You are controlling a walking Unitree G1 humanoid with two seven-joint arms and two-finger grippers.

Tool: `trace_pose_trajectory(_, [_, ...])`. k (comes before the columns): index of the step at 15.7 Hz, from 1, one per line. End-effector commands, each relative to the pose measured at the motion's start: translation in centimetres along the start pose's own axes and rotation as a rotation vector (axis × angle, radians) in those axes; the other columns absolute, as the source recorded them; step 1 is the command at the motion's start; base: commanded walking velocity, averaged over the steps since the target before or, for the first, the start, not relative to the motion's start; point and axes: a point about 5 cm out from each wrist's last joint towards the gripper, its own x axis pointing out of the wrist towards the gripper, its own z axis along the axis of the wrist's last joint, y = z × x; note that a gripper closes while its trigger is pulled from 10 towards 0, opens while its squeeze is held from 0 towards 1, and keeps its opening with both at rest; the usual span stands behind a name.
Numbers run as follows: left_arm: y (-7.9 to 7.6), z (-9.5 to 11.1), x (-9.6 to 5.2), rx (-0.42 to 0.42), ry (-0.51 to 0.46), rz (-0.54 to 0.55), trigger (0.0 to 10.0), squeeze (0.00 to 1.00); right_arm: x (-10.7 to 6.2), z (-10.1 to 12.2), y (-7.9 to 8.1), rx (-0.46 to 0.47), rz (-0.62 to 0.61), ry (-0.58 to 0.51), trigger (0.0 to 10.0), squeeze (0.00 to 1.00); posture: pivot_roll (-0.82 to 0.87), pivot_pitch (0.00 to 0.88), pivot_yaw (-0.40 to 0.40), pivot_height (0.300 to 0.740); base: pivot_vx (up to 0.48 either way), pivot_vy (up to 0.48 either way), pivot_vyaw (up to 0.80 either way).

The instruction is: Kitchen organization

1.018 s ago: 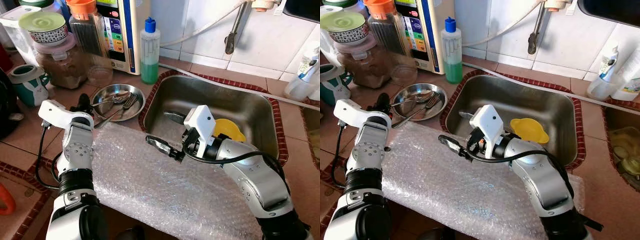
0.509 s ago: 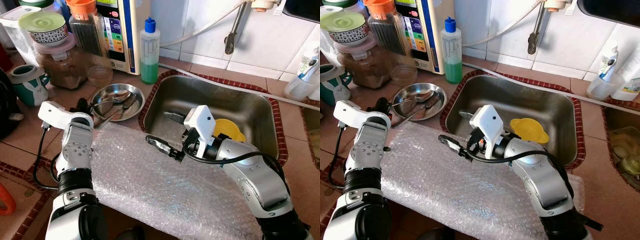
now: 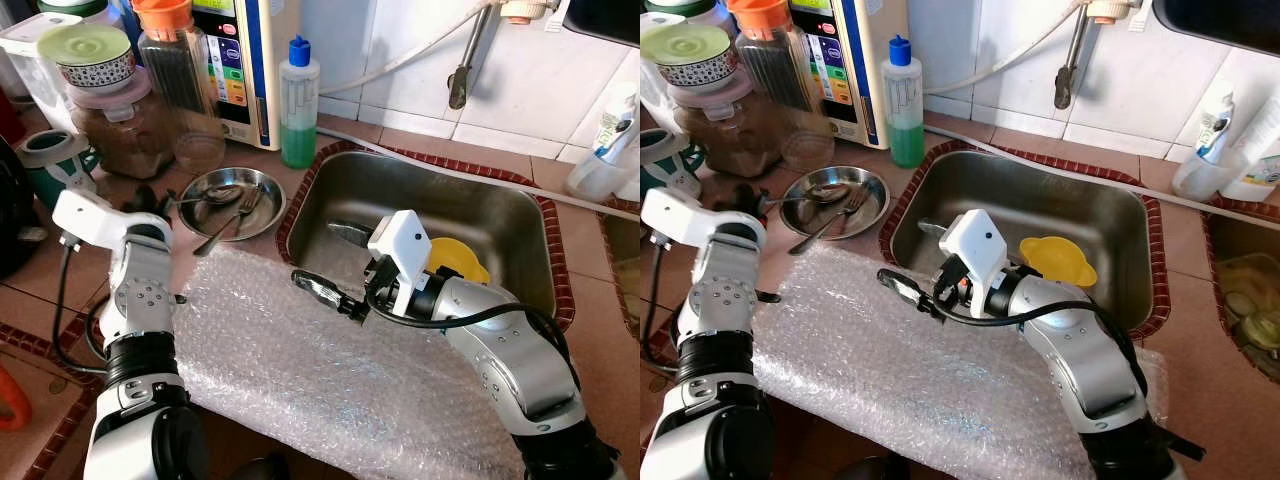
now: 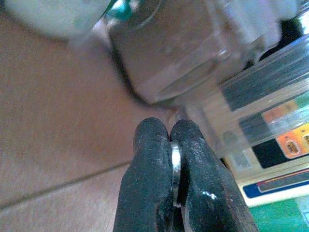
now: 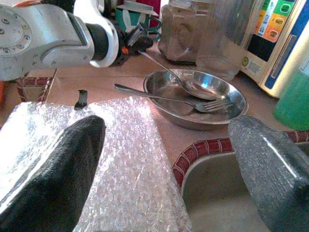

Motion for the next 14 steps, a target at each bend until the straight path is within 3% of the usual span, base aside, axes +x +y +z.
trace_pose_trajectory(1, [1.2, -0.4, -0.1, 0.055, 0.019, 0.065, 0.0, 0.0, 0.1, 0.3, 0.0, -0.017, 0.009, -0.006, 10.0, 0.0, -0.01, 0.12, 0.013, 0.74, 0.0, 0.0, 0.0])
trace_pose_trajectory(6, [0.0, 0.8, -0.7, 0.058, -0.057, -0.076, 0.0, 0.0, 0.0, 0.2, -0.2, -0.026, -0.006, -0.005, 10.0, 0.0, -0.01, 0.122, 0.01, 0.74, 0.0, 0.0, 0.0])
trace_pose_trajectory(9, [-1.0, 1.4, -1.7, 0.129, -0.107, -0.184, 0.0, 0.0, 0.0, 0.3, -0.7, -0.022, -0.037, -0.013, 10.0, 0.0, 0.0, 0.12, 0.002, 0.74, 0.0, 0.0, 0.0])
trace_pose_trajectory(12, [-1.3, 1.7, -1.9, 0.112, -0.122, -0.205, 0.0, 0.0, 0.1, 0.4, -1.0, -0.016, -0.055, -0.026, 10.0, 0.0, 0.0, 0.116, -0.001, 0.74, 0.0, 0.0, 0.0])
trace_pose_trajectory(13, [-2.1, 2.3, -2.3, 0.183, -0.172, -0.265, 0.0, 0.0, 0.2, 0.4, -1.2, -0.017, -0.068, -0.028, 10.0, 0.0, 0.0, 0.115, 0.0, 0.74, 0.0, 0.0, 0.0])
trace_pose_trajectory(14, [-2.5, 2.4, -2.5, 0.2, -0.184, -0.293, 0.0, 0.0, 0.1, 0.4, -1.3, -0.019, -0.071, -0.029, 10.0, 0.0, 0.0, 0.115, 0.0, 0.74, 0.0, 0.0, 0.0])
